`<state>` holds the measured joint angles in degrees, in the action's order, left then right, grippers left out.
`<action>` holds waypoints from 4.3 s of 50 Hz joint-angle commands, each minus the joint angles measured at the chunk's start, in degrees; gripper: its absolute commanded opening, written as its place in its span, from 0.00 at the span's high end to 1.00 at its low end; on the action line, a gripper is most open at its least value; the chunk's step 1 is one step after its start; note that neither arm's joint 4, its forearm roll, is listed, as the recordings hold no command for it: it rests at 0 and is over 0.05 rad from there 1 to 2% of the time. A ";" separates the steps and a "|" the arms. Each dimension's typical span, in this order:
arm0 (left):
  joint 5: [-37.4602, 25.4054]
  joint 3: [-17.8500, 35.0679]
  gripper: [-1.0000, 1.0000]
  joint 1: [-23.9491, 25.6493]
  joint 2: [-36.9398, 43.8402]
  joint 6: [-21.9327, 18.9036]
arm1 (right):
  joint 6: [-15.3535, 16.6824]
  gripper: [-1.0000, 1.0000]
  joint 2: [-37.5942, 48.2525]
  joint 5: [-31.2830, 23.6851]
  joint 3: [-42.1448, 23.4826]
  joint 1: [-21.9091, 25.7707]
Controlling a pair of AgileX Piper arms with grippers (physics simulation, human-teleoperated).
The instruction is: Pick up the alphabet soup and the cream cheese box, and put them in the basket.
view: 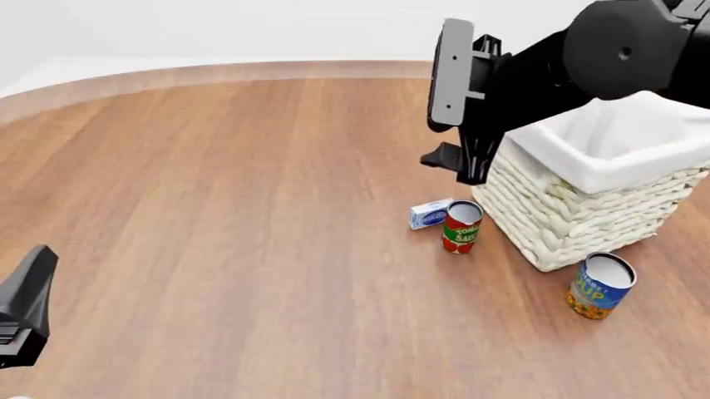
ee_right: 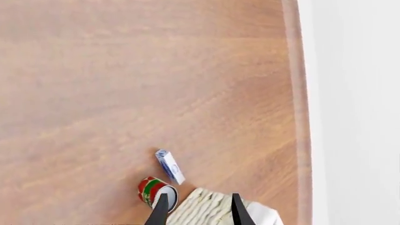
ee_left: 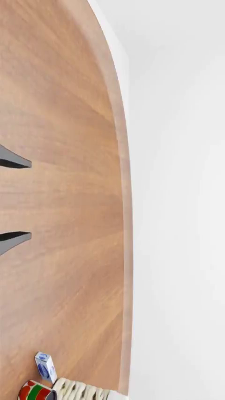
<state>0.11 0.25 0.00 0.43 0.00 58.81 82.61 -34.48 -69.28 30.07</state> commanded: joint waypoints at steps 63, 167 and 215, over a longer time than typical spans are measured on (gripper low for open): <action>0.00 0.00 0.00 0.00 0.00 0.00 | 7.40 0.00 18.90 -15.49 -18.50 -2.46; 0.00 0.00 0.00 0.00 0.00 0.00 | 11.63 0.00 34.44 -17.79 -24.29 -4.63; 0.00 0.00 0.00 0.00 0.00 0.00 | 11.48 0.00 38.16 -15.97 -23.55 -4.25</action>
<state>0.11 0.25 0.00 0.43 0.00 70.04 119.89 -50.58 -92.82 25.96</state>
